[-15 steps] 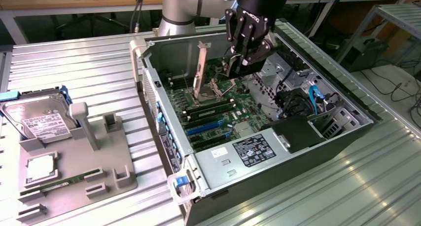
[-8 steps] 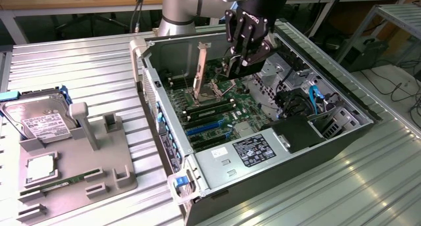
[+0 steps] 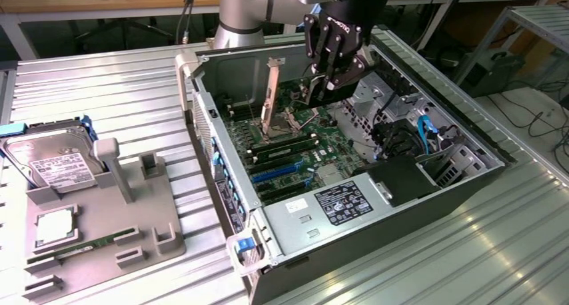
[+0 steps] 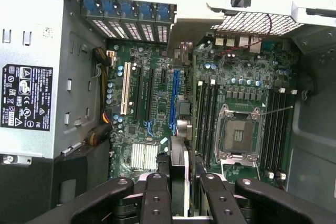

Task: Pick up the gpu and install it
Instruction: 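Insert the gpu into the slot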

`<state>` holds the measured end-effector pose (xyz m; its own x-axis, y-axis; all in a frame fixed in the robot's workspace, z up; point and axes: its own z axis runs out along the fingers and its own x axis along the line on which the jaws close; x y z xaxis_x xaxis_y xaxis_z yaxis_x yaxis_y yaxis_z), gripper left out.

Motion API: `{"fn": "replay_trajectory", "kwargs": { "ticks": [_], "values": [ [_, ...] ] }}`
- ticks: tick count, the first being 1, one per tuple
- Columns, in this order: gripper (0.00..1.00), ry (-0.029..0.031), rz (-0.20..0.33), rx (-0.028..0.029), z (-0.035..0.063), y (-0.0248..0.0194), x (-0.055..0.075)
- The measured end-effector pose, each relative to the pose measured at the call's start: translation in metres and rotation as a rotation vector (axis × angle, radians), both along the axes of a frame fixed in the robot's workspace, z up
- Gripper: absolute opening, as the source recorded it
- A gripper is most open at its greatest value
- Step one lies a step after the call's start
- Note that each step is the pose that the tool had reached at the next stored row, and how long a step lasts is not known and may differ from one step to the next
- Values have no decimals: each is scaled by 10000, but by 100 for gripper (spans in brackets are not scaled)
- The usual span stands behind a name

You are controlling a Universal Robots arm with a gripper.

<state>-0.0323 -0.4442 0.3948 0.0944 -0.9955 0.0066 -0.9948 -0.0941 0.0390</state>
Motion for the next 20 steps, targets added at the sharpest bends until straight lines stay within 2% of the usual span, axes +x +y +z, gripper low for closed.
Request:
{"fn": "replay_trajectory", "kwargs": {
  "ticks": [20],
  "values": [
    [27,0,17,6,-55,0,0]
  ]
}}
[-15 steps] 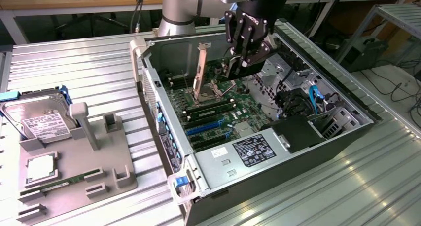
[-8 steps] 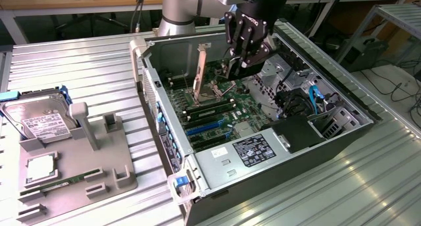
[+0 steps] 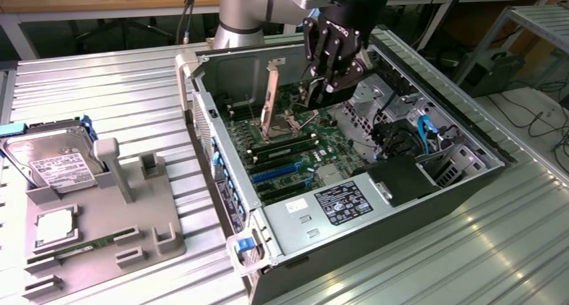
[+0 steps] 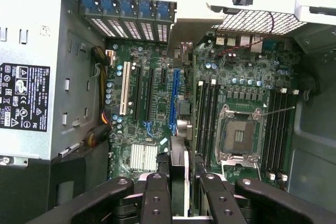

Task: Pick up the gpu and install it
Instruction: 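Insert the gpu into the slot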

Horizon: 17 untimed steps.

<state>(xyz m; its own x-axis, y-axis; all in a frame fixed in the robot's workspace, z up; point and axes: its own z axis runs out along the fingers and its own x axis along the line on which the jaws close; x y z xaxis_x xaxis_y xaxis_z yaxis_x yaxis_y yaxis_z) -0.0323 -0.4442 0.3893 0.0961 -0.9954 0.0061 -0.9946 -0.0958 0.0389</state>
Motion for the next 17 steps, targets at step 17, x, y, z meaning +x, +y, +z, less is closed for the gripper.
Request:
{"fn": "replay_trajectory", "kwargs": {
  "ticks": [17],
  "values": [
    [27,0,19,1,-69,0,0]
  ]
}}
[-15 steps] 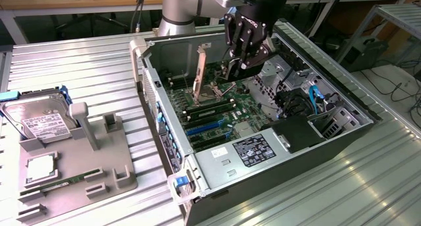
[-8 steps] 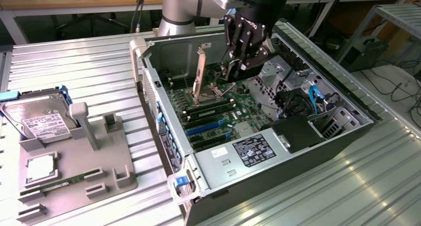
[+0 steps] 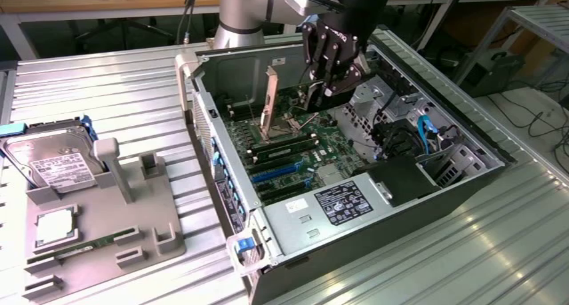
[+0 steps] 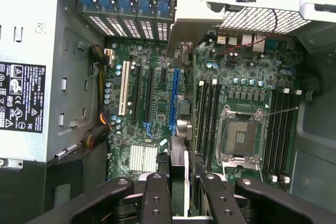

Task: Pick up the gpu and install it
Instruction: 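Insert the gpu into the slot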

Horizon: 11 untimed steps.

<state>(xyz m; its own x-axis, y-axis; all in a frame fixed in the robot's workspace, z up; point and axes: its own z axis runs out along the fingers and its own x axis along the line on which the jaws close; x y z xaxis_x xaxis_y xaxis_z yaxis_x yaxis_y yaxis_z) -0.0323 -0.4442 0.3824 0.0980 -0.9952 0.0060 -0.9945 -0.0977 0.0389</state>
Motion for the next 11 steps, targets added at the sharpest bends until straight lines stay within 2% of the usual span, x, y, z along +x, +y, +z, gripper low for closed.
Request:
{"fn": "replay_trajectory", "kwargs": {
  "ticks": [11],
  "values": [
    [27,0,10,1,-47,0,0]
  ]
}}
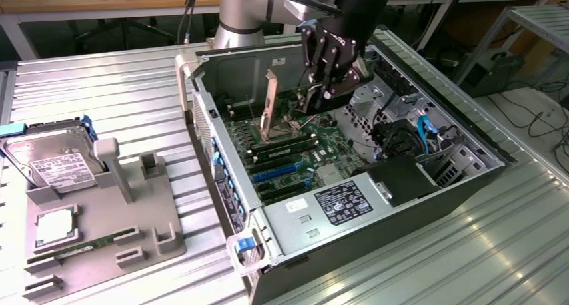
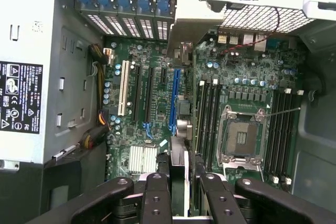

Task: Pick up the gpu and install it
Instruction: 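Insert the gpu into the slot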

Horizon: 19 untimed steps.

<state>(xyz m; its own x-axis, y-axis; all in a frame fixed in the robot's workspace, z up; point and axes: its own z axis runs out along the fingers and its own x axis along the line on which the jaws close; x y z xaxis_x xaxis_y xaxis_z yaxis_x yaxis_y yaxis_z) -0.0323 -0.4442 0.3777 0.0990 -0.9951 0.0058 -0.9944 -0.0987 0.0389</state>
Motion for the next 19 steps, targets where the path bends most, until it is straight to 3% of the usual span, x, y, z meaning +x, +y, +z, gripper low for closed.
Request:
{"fn": "replay_trajectory", "kwargs": {
  "ticks": [11,19],
  "values": [
    [27,0,0,2,-48,0,0],
    [27,9,-1,0,-222,0,-1]
  ]
}}
